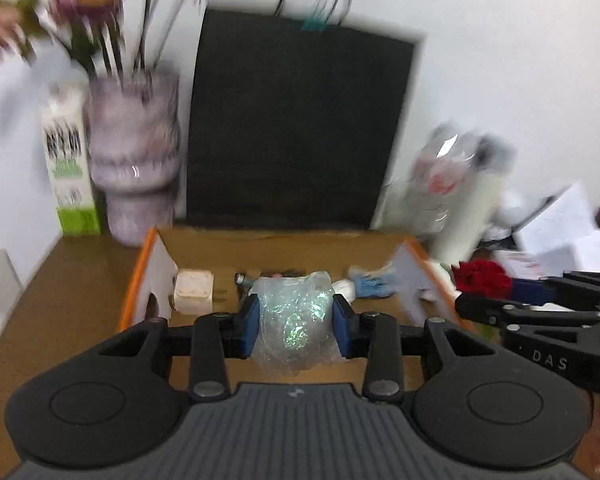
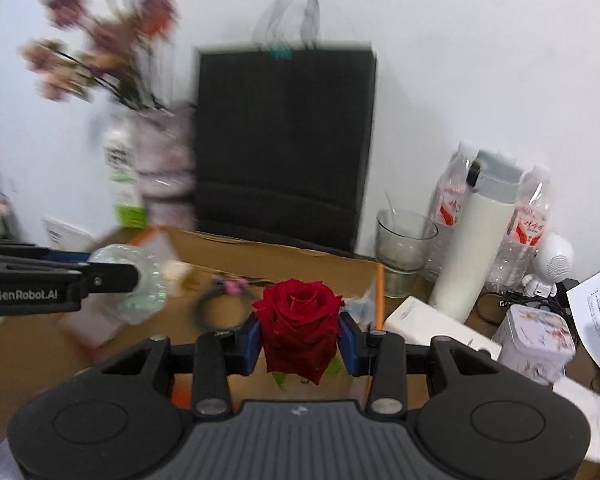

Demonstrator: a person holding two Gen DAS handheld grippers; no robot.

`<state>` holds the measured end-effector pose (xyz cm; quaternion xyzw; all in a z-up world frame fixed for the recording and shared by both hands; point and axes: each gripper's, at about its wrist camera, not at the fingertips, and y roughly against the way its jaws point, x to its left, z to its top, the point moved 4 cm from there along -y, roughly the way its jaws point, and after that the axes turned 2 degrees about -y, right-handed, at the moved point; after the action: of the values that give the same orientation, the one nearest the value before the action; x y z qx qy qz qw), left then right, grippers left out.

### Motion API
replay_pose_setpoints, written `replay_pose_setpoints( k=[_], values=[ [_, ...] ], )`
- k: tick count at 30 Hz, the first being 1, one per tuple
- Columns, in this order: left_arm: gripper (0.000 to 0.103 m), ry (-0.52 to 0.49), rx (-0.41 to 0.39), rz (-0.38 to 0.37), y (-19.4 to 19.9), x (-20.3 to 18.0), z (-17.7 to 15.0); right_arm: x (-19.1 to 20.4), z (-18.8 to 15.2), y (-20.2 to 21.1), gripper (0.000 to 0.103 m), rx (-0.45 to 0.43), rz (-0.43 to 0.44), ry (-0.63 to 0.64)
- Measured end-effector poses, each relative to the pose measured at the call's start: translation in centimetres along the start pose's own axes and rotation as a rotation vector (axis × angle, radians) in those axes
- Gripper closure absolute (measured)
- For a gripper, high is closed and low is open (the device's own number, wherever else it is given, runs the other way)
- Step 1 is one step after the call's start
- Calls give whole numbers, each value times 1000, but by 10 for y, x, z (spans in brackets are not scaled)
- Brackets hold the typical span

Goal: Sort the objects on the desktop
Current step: 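Carry the glittery bag and red rose into the cardboard box with both tools, then release the bag and rose in the box and withdraw both tools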

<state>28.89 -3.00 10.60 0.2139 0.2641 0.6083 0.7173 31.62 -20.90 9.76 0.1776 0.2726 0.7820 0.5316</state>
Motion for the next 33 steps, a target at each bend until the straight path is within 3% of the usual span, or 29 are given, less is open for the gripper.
replay_pose_setpoints(
  k=[1, 3, 8, 11, 13, 15, 18, 26, 33],
  values=[
    [65, -2, 32, -13, -20, 1, 6, -1, 6, -22, 65, 41, -8, 7],
    [65, -2, 68, 36, -56, 5, 12, -2, 11, -63, 65, 119, -40, 47],
    [64, 7, 186, 80, -124, 16, 9, -8, 7, -137, 65, 282, -19, 33],
    [55, 18, 222, 57, -143, 19, 9, -5, 3, -158, 62, 312, -50, 62],
    [41, 22, 222, 52, -145, 17, 13, -5, 5, -164, 58, 322, -68, 64],
    [26, 4, 219, 53, -142, 14, 16, -6, 5, -156, 50, 311, -48, 43],
    [20, -2, 194, 47, -122, 13, 18, -5, 14, -135, 35, 258, -46, 39],
    [10, 37, 146, 127, -56, 22, 35, -5, 34, -66, 31, 185, 17, -86],
    [4, 10, 116, 200, 7, 20, 5, 13, 15, -10, 24, 125, 53, -106]
  ],
)
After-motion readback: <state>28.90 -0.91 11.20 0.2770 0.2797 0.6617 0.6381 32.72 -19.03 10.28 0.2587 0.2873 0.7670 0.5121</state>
